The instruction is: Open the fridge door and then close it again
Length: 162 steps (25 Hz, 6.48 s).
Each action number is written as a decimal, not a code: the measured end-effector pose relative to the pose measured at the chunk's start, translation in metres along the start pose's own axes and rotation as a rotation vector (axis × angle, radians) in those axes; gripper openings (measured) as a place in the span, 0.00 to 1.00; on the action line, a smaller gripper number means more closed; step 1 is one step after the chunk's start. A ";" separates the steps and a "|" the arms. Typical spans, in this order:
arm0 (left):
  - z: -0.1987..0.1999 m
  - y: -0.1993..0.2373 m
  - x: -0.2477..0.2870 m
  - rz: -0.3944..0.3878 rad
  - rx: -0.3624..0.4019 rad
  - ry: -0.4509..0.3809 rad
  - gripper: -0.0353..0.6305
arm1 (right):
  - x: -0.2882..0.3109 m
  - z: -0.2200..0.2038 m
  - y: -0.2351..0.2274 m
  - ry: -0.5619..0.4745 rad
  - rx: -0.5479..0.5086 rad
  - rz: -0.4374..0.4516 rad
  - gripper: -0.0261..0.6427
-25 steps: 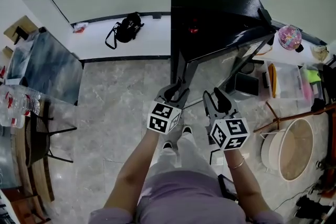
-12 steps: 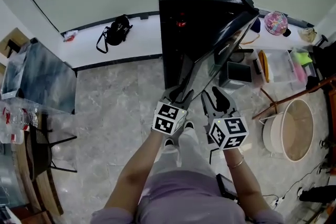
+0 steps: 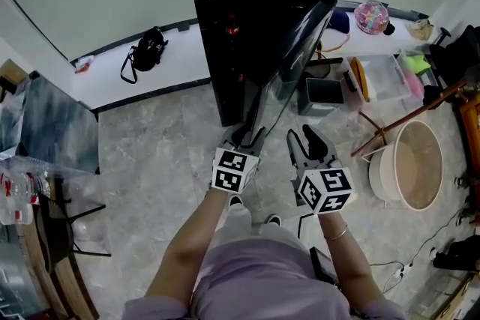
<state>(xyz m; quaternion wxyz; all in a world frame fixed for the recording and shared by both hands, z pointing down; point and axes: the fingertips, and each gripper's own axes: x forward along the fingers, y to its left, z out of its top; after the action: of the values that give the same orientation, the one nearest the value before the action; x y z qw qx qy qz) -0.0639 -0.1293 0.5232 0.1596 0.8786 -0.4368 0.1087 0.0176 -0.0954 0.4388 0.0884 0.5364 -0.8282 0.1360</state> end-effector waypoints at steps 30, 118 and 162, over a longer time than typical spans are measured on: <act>-0.047 -0.178 0.035 -0.068 0.073 0.071 0.23 | -0.060 0.069 -0.017 -0.028 -0.137 0.081 0.45; 0.059 -0.159 0.152 -0.080 -0.028 -0.046 0.13 | -0.124 0.088 -0.291 -0.126 -0.173 -0.346 0.35; 0.096 -0.117 0.311 -0.182 -0.027 0.010 0.13 | -0.058 0.124 -0.460 -0.244 -0.069 -0.471 0.36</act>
<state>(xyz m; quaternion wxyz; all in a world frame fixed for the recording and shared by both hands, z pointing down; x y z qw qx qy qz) 0.2202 -0.3271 0.5150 0.1827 0.9118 -0.3560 0.0921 0.4604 -0.2634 0.3643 0.0354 0.7233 -0.6894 0.0177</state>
